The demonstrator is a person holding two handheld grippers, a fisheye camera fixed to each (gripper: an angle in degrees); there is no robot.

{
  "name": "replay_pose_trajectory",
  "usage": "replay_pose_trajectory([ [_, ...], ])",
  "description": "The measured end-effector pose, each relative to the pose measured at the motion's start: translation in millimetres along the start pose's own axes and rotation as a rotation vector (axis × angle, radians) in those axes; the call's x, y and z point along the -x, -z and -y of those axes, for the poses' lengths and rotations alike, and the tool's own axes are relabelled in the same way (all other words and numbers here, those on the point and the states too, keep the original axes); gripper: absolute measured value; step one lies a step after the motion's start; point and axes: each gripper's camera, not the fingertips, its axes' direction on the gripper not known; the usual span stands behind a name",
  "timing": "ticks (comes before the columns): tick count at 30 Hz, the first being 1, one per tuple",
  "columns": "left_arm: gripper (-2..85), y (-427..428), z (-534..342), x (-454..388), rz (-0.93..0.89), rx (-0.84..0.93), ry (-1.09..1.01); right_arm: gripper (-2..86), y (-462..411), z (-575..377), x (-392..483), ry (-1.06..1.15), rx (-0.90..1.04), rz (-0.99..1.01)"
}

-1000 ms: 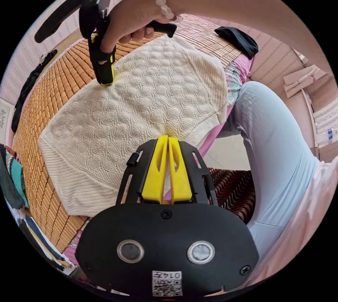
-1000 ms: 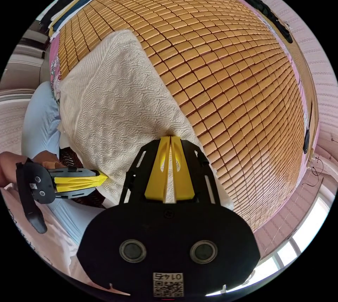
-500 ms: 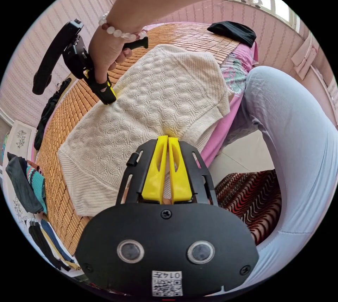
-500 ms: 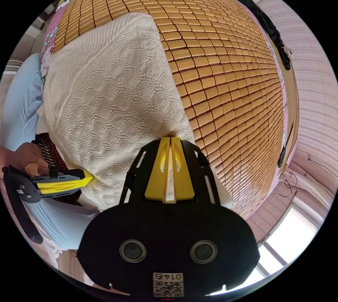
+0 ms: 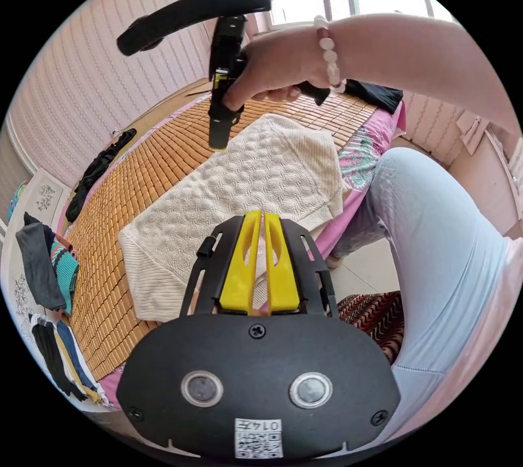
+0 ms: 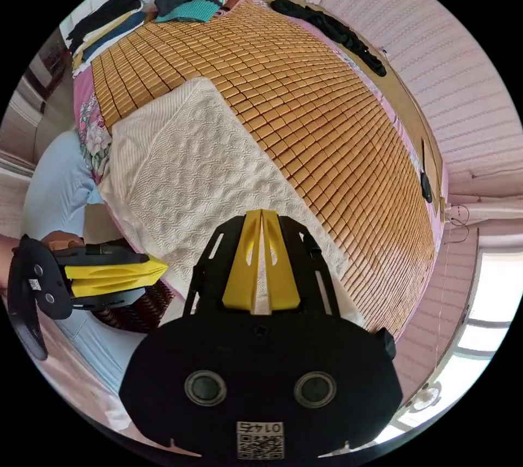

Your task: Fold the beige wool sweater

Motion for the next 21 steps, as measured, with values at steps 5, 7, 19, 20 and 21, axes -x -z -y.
replay_pose_trajectory([
  [5,9.5,-2.2,16.4,-13.8,-0.068,-0.02,-0.041,11.2,-23.3,-138.5,-84.4,-0.466,-0.034,0.373],
  [7,10.8,-10.5,24.4,-23.1,-0.106,0.008,-0.075,11.8,-45.6,-185.7,-107.9,-0.595,-0.031,0.493],
  [19,16.4,-54.3,65.7,-66.7,-0.204,0.18,-0.189,6.1,-93.5,-249.9,-185.7,-0.567,0.051,0.749],
  [20,16.4,-56.2,66.4,-69.0,-0.202,0.182,-0.206,4.7,-93.6,-254.0,-190.2,-0.578,0.035,0.767],
  [21,16.4,-58.1,67.0,-70.6,-0.2,0.19,-0.217,3.0,-94.4,-261.3,-198.1,-0.584,0.024,0.782],
])
